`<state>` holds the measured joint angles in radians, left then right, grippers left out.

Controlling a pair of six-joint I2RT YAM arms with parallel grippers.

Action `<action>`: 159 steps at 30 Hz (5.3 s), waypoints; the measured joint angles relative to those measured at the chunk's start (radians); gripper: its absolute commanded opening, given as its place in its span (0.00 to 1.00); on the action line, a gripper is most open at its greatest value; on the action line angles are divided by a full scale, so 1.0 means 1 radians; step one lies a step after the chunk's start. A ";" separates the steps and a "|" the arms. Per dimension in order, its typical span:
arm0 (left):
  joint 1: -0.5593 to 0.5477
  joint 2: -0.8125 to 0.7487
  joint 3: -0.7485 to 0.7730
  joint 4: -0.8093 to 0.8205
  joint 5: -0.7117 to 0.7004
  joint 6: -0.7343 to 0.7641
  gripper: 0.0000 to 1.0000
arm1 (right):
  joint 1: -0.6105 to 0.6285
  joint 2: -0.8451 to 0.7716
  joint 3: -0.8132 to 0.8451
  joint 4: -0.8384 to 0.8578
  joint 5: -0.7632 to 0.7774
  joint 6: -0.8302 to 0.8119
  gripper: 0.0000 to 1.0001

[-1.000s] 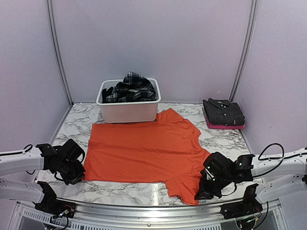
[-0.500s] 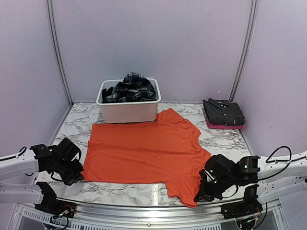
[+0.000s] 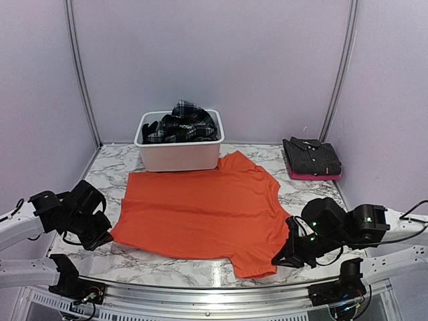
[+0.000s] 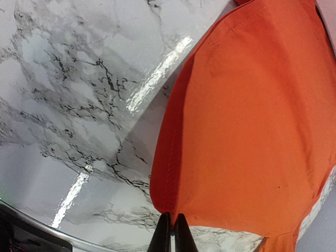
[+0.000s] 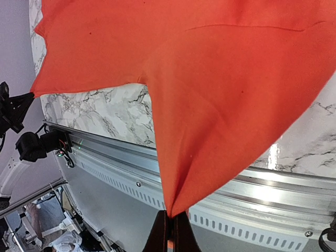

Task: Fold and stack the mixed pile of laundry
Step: Pick up the flattened T-shirt from the center of the board, then fold the flattened T-shirt at the center of the board, then move the 1/3-folded T-shirt to the center of the board.

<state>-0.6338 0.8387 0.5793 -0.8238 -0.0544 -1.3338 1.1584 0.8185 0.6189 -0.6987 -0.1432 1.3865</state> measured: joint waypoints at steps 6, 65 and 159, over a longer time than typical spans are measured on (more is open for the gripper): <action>0.001 0.032 0.065 -0.016 -0.027 -0.005 0.00 | -0.025 -0.016 0.051 -0.050 0.066 0.007 0.00; 0.224 0.562 0.262 0.174 -0.044 0.187 0.00 | -0.710 0.930 0.785 -0.013 -0.145 -0.837 0.00; 0.367 0.520 0.087 0.308 0.188 0.495 0.00 | -0.920 0.741 0.254 0.021 -0.249 -1.128 0.00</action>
<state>-0.2668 1.3586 0.6659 -0.5159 0.1341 -0.8391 0.2382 1.5597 0.8726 -0.6781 -0.3920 0.2584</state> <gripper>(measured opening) 0.010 0.002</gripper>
